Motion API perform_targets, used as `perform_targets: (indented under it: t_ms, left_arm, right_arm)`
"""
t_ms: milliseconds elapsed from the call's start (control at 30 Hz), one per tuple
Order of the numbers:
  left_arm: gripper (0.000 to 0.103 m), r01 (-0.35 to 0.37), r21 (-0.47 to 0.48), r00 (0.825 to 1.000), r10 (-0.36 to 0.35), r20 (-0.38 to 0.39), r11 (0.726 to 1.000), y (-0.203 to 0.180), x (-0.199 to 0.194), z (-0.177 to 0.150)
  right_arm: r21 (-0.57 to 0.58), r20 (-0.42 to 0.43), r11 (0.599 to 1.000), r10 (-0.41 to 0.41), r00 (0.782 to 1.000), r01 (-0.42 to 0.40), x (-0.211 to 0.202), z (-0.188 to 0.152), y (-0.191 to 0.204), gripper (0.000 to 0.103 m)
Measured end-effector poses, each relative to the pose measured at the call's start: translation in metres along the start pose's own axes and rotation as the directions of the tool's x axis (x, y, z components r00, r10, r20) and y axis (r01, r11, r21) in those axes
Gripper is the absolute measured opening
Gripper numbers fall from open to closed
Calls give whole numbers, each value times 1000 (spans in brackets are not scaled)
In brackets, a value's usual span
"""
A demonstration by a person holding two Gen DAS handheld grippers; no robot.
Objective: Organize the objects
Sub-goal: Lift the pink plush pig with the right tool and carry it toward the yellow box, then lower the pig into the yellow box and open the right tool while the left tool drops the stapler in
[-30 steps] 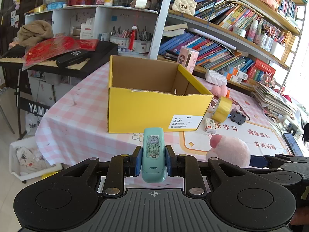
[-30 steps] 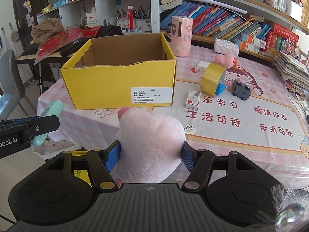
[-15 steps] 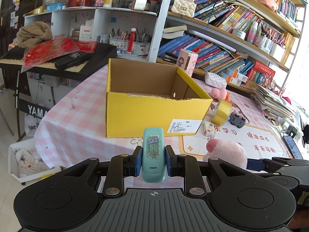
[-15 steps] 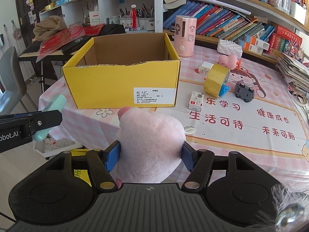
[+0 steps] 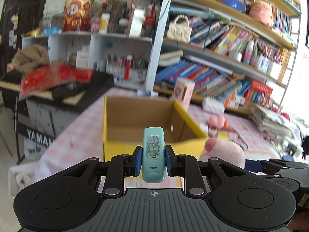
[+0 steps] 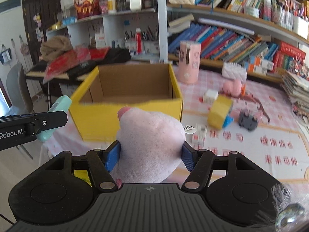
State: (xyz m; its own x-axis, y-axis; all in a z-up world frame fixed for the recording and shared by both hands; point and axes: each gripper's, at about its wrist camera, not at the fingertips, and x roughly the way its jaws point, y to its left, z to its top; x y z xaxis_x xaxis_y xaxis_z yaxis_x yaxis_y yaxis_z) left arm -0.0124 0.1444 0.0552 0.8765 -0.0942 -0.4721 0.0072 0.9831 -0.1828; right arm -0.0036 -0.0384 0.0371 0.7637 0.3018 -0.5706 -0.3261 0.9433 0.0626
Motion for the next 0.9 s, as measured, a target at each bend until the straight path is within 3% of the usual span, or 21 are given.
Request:
perform_targets:
  t_ms: [167, 367, 700, 900]
  left_arm:
    - [23, -10, 9, 997, 10, 72, 1000, 0, 11, 30]
    - [23, -42, 10, 995, 41, 94, 999, 2, 41, 52]
    - [23, -100, 21, 995, 100, 18, 995, 3, 105, 58]
    - [23, -135, 45, 989, 137, -48, 990, 3, 141, 56]
  right_arm:
    - [-13, 80, 1000, 17, 997, -16, 9, 37, -1, 63]
    - [-70, 137, 997, 22, 990, -12, 40, 69, 0, 63]
    - [-179, 91, 984, 42, 995, -25, 110, 86, 3, 63]
    - [-298, 35, 953, 74, 997, -60, 148, 84, 10, 63]
